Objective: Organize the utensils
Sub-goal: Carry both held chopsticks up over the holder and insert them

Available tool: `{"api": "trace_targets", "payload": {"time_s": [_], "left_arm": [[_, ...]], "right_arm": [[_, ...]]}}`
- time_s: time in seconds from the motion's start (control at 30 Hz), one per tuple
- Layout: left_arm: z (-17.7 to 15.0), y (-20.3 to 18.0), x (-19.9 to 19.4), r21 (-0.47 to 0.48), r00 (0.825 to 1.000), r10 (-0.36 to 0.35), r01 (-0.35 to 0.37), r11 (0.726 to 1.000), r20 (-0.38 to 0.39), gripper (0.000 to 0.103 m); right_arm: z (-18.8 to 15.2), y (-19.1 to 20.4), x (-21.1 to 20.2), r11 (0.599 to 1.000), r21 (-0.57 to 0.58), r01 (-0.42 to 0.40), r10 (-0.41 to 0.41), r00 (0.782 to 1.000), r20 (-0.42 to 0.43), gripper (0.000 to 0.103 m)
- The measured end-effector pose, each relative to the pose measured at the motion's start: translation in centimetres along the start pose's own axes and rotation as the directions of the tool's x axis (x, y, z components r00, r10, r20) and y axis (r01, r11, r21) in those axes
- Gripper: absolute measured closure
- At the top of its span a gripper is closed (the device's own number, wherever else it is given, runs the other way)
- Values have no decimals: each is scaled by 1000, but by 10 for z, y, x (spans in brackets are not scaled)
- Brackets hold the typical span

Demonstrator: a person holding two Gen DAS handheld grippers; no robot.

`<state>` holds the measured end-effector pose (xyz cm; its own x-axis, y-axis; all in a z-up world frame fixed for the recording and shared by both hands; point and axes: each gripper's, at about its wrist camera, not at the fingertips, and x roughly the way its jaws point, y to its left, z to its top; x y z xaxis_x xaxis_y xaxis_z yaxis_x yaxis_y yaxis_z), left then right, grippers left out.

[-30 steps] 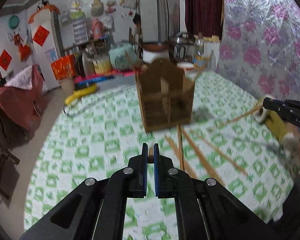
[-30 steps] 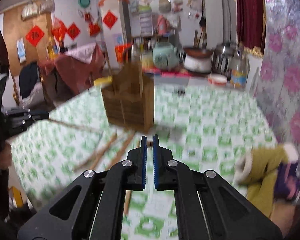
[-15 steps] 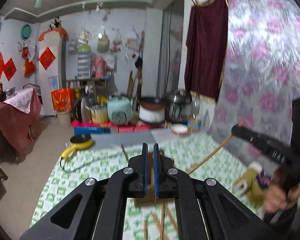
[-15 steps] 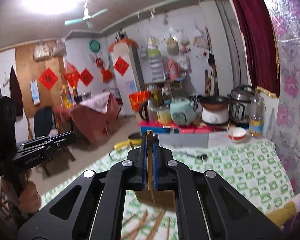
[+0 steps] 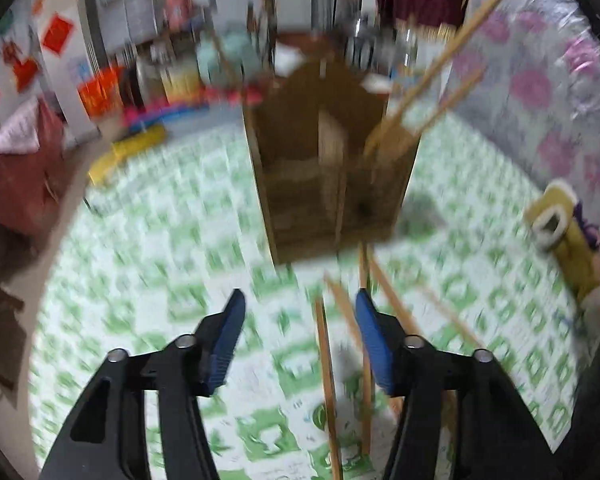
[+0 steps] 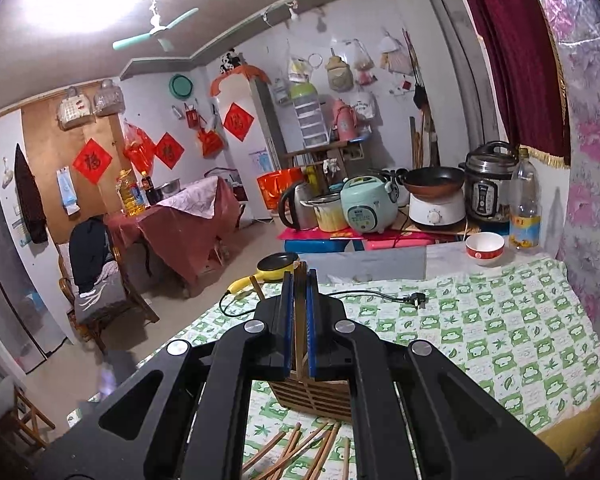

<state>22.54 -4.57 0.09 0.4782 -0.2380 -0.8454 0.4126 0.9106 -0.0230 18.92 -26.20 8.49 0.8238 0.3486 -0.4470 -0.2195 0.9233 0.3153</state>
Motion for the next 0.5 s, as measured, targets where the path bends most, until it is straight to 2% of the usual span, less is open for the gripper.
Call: {"api": "trace_targets", "payload": {"time_s": [0.13, 0.27, 0.4, 0.5], "left_arm": [[-5, 6, 32, -9, 994, -37, 36, 999, -99, 56], [-1, 3, 46, 2, 989, -48, 49, 999, -137, 56], [4, 5, 70, -18, 977, -63, 61, 998, -203, 56], [6, 6, 85, -10, 972, -47, 45, 999, -229, 56]], "right_arm": [[-1, 0, 0, 1000, 0, -3, 3, 1000, -1, 96], [-1, 1, 1, 1000, 4, -10, 10, 1000, -10, 96], [-1, 1, 3, 1000, 9, -12, 12, 1000, -17, 96], [-2, 0, 5, 1000, 15, -19, 19, 1000, -20, 96]]}}
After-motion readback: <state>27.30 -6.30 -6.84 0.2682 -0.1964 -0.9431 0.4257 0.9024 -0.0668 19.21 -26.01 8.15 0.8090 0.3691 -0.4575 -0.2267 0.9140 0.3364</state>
